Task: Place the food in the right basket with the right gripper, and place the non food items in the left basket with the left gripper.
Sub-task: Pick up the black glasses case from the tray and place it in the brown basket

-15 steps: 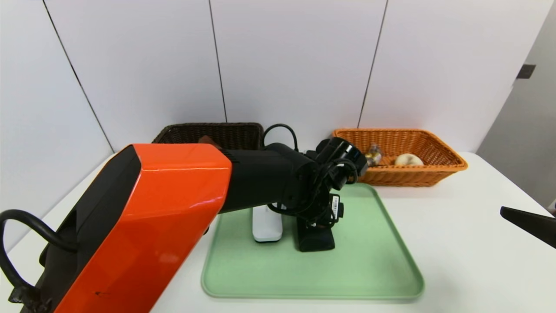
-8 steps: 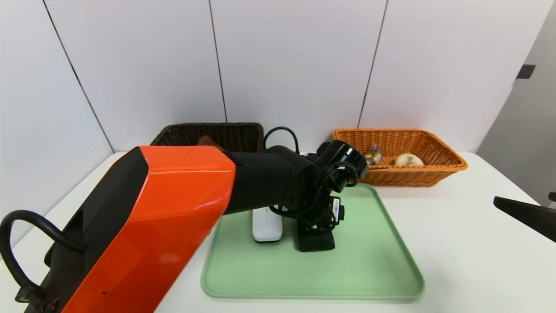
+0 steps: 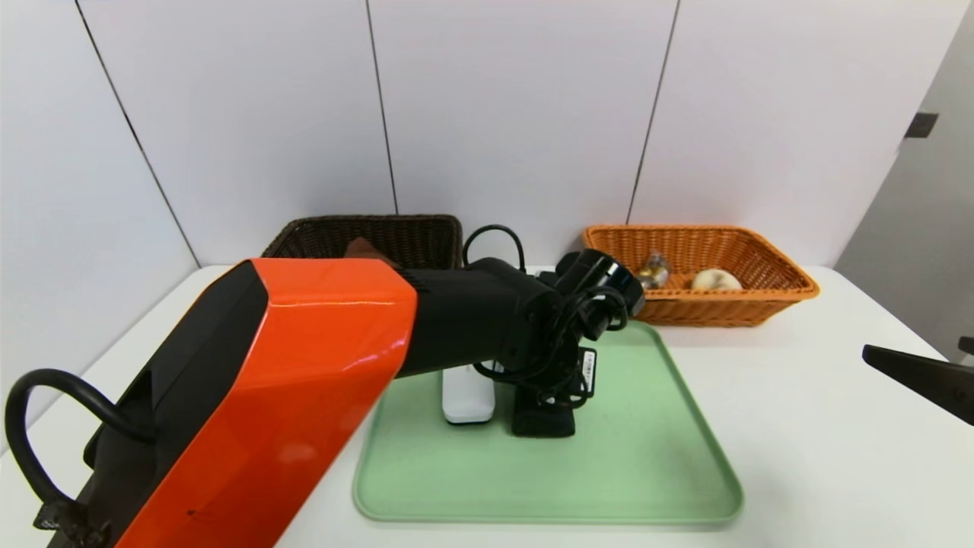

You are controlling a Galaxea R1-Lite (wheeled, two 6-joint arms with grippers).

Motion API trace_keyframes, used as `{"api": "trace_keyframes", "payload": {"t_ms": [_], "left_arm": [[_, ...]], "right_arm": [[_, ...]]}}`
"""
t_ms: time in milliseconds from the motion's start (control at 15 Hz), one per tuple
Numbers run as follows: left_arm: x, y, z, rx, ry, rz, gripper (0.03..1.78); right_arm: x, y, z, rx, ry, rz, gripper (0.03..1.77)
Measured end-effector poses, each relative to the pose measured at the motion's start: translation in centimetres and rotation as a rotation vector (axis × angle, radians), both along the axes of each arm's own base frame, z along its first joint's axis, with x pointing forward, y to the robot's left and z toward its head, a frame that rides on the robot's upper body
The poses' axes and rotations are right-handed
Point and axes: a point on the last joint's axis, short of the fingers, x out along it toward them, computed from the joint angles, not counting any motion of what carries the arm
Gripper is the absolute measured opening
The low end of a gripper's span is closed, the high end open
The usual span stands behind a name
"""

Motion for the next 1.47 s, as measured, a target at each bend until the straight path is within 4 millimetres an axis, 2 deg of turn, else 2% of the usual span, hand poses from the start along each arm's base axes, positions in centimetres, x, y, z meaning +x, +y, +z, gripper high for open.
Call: {"api": "trace_keyframes", "payload": {"t_ms": [267,400,600,733,1133,1333,1467], "left_arm": [[0.0,0.0,0.1,-0.003,-0.004,-0.003,0.73],[-0.4,-0.1,0.5,-0.015,-0.003,-0.016,0.70],[-1.3,-0.4,1.7,-0.054,0.006,-0.060,0.53],[-1.9,-0.4,2.7,-0.079,0.000,-0.082,0.52],[-3.4,1.0,9.3,-0.288,-0.076,-0.172,0.49],[-3.3,3.8,13.3,-0.369,-0.160,-0.138,0.48],[-2.4,6.9,15.7,-0.408,-0.216,-0.078,0.48]], "right_arm": [[0.0,0.0,0.1,0.001,-0.002,0.000,1.71],[0.0,0.0,0.1,0.000,-0.002,0.000,1.71],[0.0,0.0,0.0,0.000,0.001,0.000,1.71],[0.0,0.0,0.0,-0.001,0.002,0.000,1.71],[-0.1,0.0,-0.1,0.003,0.002,-0.003,1.71],[-0.1,0.0,-0.1,0.003,0.002,-0.002,1.71],[-0.1,0.0,-0.1,0.005,0.003,-0.003,1.71]]}}
